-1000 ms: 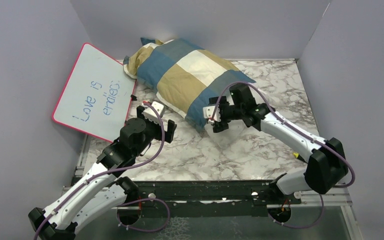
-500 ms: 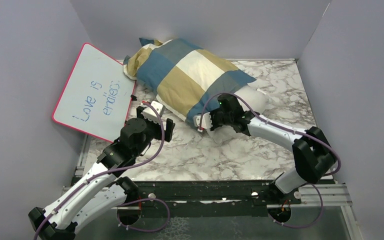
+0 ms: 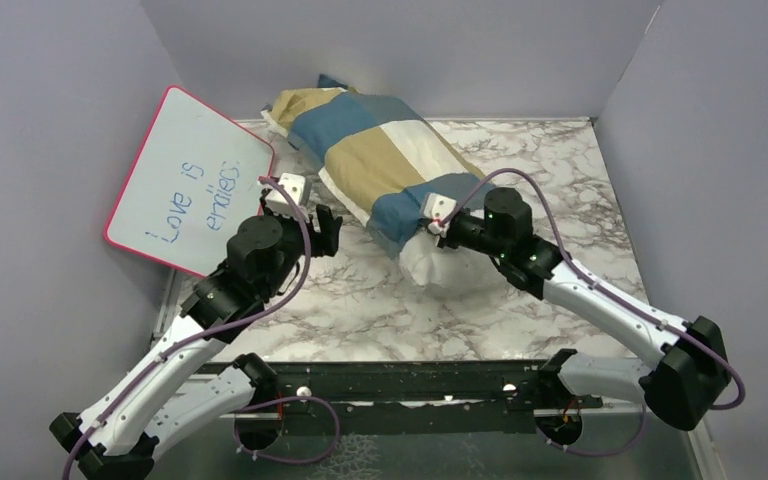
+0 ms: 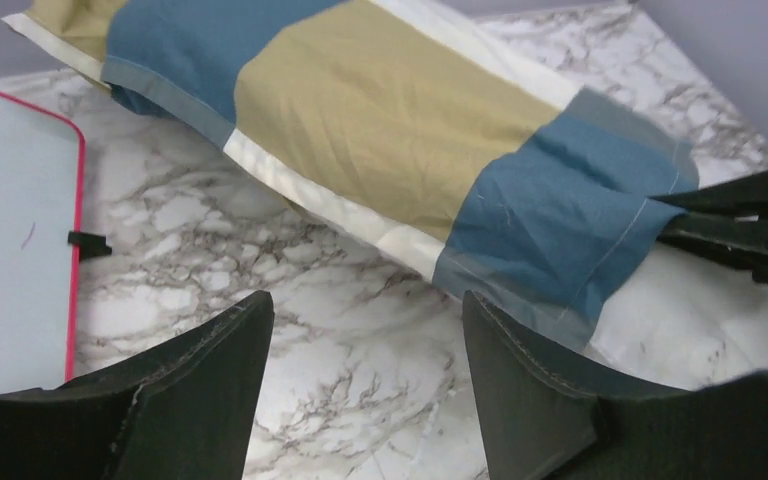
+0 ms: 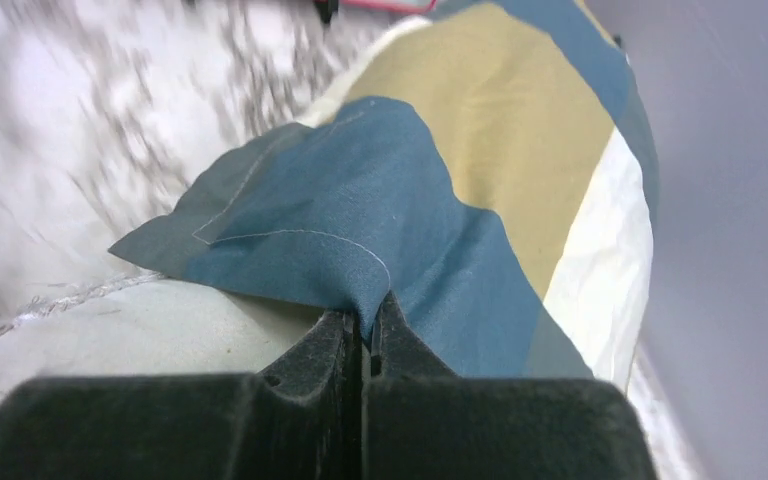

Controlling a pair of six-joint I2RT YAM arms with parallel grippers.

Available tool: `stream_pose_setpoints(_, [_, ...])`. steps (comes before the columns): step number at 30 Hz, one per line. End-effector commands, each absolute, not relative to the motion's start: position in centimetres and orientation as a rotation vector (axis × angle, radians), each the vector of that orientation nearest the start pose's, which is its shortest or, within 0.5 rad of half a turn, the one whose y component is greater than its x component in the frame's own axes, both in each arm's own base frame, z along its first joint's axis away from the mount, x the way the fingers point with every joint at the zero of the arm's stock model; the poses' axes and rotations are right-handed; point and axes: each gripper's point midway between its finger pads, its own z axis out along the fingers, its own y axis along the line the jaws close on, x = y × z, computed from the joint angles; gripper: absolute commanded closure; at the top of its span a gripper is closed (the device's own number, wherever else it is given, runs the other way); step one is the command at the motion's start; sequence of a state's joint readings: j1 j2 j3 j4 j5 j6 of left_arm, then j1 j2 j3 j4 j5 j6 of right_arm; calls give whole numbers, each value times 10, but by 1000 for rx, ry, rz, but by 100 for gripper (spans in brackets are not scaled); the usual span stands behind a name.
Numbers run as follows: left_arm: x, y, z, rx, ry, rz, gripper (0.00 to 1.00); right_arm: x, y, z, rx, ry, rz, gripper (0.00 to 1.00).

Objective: Put the pillow into the pillowcase
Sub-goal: Stuff the pillow into the pillowcase.

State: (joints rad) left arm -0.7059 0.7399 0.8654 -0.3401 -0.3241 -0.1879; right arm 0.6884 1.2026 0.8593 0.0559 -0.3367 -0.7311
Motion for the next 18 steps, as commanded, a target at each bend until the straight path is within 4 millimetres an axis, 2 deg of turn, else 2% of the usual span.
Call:
stream_pose_setpoints(1, [256,-150,341,181,1693,-384,32,262,301,335,-925,1202,723,100])
stream_pose_setpoints(3, [258,-151,355,193,1672,-372,34,257,309,344,-832,1293,881,100])
stream_pose_setpoints(5, [262,-152,366,204,1658,-359,35,263,312,337,-707,1421,975,100])
stream_pose_setpoints(7, [266,-156,371,217,1658,-350,37,275,303,327,-595,1513,1017,100])
stream_pose_setpoints(9, [271,-160,369,229,1671,-345,39,287,285,320,-494,1559,1081,100])
stream_pose_setpoints(12, [277,-172,349,262,1718,-354,41,298,253,308,-368,1596,1234,100])
stream_pose_setpoints(15, [286,-183,317,274,1785,-353,41,311,227,288,-270,1658,1223,100])
stream_pose_setpoints(18, [293,-206,289,306,1828,-416,40,318,207,273,-178,1685,1199,100])
